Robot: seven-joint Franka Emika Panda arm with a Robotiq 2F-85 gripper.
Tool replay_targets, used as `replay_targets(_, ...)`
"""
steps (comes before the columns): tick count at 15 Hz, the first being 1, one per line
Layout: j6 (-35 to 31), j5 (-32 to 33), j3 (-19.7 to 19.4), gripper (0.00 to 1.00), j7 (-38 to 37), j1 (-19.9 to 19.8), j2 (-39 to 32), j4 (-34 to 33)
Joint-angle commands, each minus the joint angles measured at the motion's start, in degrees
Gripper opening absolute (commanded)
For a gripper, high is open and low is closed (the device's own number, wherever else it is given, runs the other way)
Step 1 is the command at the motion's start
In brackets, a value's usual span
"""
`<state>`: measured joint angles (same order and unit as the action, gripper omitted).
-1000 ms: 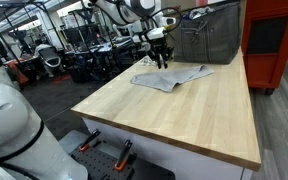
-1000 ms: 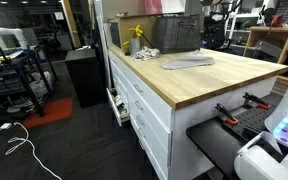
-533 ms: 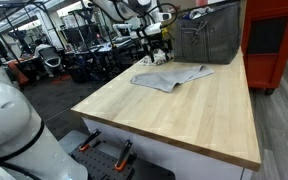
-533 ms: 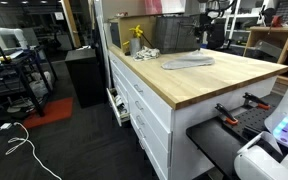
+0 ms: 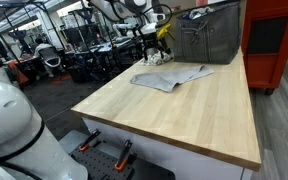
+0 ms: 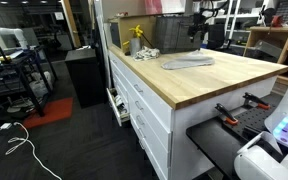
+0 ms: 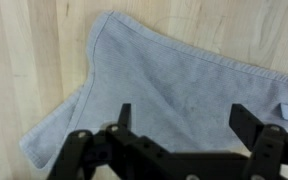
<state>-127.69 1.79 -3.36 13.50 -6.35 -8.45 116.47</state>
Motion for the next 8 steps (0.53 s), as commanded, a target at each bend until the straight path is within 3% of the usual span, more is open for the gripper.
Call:
replay_targets(1, 2.0, -1.1, 0.3, 0.75, 1.7, 0.3, -3.2, -3.2)
replay_targets(2, 1.8, -0.8, 0.3, 0.74, 1.3, 0.4, -4.1, -3.8)
replay_targets(8, 0.2, 0.9, -0.3, 0.27, -0.5, 0.2, -10.4, -8.9)
